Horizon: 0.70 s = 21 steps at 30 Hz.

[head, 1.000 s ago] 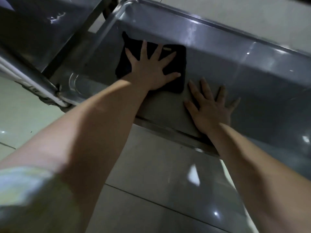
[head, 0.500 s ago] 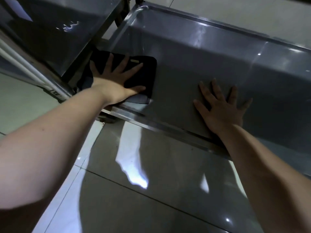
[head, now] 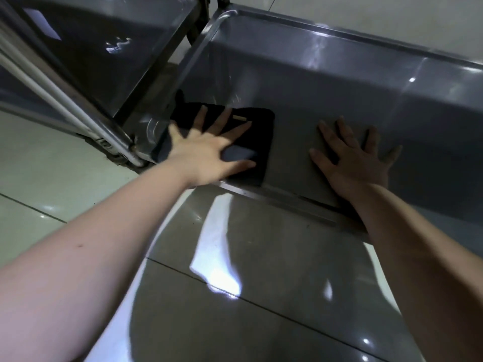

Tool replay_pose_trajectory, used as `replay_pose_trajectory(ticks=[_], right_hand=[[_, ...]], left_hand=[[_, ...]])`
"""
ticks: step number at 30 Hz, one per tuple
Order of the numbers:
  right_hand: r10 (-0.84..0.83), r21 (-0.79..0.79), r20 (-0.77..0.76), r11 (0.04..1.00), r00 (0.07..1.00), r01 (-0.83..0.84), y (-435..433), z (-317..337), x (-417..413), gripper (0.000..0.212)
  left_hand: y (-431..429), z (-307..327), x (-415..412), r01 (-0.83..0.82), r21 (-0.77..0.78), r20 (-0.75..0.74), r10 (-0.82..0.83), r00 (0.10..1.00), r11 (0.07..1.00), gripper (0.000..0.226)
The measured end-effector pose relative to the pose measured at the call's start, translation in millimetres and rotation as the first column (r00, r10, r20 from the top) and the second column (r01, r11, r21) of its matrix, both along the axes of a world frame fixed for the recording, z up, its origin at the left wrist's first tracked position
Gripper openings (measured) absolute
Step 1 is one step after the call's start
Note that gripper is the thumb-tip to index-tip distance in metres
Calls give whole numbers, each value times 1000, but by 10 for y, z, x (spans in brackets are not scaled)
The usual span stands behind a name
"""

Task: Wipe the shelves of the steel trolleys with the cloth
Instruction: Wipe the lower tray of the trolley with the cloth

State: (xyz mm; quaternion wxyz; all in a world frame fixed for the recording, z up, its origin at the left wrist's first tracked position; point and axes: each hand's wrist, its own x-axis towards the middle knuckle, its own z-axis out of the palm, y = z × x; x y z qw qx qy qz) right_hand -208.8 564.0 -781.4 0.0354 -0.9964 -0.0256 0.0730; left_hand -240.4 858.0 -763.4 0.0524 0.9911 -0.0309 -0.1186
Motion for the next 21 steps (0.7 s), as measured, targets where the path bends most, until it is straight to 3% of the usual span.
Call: replay_pose_trajectory(ticks=[6, 12, 21], right_hand=[[-136, 8, -12, 991, 991, 136, 288, 8, -90, 68], [-112, -54, 28, 992, 993, 113, 625, -64, -68, 72], [-113, -32, 25, 993, 993, 113, 620, -40, -71, 66]], left_hand=[[221, 67, -66, -44, 7, -37, 45, 998, 999, 81], [289, -42, 41, -42, -33, 5, 42, 999, 999, 83], [72, -1, 1271, -25, -46, 80, 29, 996, 999, 86]])
